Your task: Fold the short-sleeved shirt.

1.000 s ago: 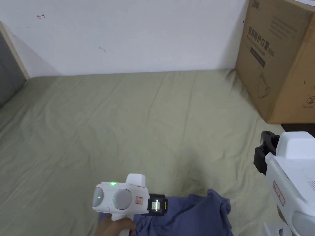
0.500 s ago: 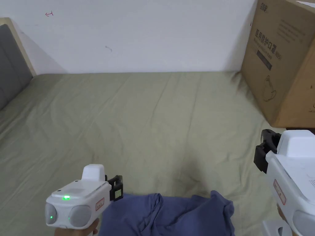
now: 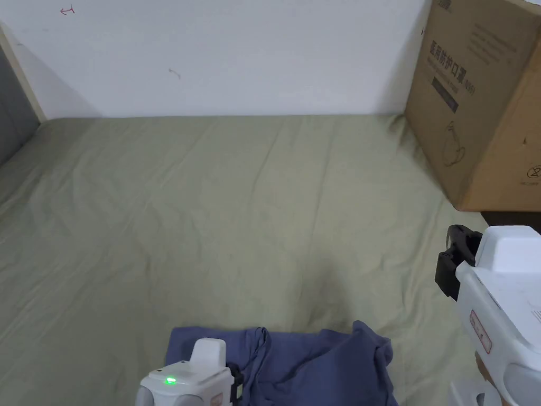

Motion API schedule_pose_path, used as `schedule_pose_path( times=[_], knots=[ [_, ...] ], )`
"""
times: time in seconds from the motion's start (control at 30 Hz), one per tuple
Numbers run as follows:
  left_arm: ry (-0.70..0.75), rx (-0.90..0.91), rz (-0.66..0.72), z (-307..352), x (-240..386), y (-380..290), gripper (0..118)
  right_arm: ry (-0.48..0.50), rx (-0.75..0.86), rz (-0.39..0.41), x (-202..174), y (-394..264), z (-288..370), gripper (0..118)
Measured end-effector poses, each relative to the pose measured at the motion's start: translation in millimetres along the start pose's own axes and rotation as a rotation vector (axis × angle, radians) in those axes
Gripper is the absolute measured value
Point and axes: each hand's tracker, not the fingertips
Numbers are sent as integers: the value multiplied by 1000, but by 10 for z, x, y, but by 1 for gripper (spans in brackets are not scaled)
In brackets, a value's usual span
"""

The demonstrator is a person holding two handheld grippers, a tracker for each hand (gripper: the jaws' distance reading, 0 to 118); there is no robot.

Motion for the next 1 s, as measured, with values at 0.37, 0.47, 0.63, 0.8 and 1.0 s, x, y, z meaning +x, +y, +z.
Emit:
schedule_pose_path(
  times=[0.37,0.47,0.63,0.8,1.0],
  knots=[
    [-23,-53,-76,-253,405,89,0,-36,-16,-3,145,-43,-16,1],
    [-69,-12,-4,-45,275,172,0,-35,-20,-3,147,-47,-19,1],
    [-153,82,60,504,-97,495,0,-24,-19,-12,107,-34,-50,1],
    [-179,127,209,836,-726,673,0,-4,-17,-14,7,-16,-92,1],
    [-248,47,373,802,-1497,606,6,20,-23,-6,-117,-6,-146,1]
  ],
)
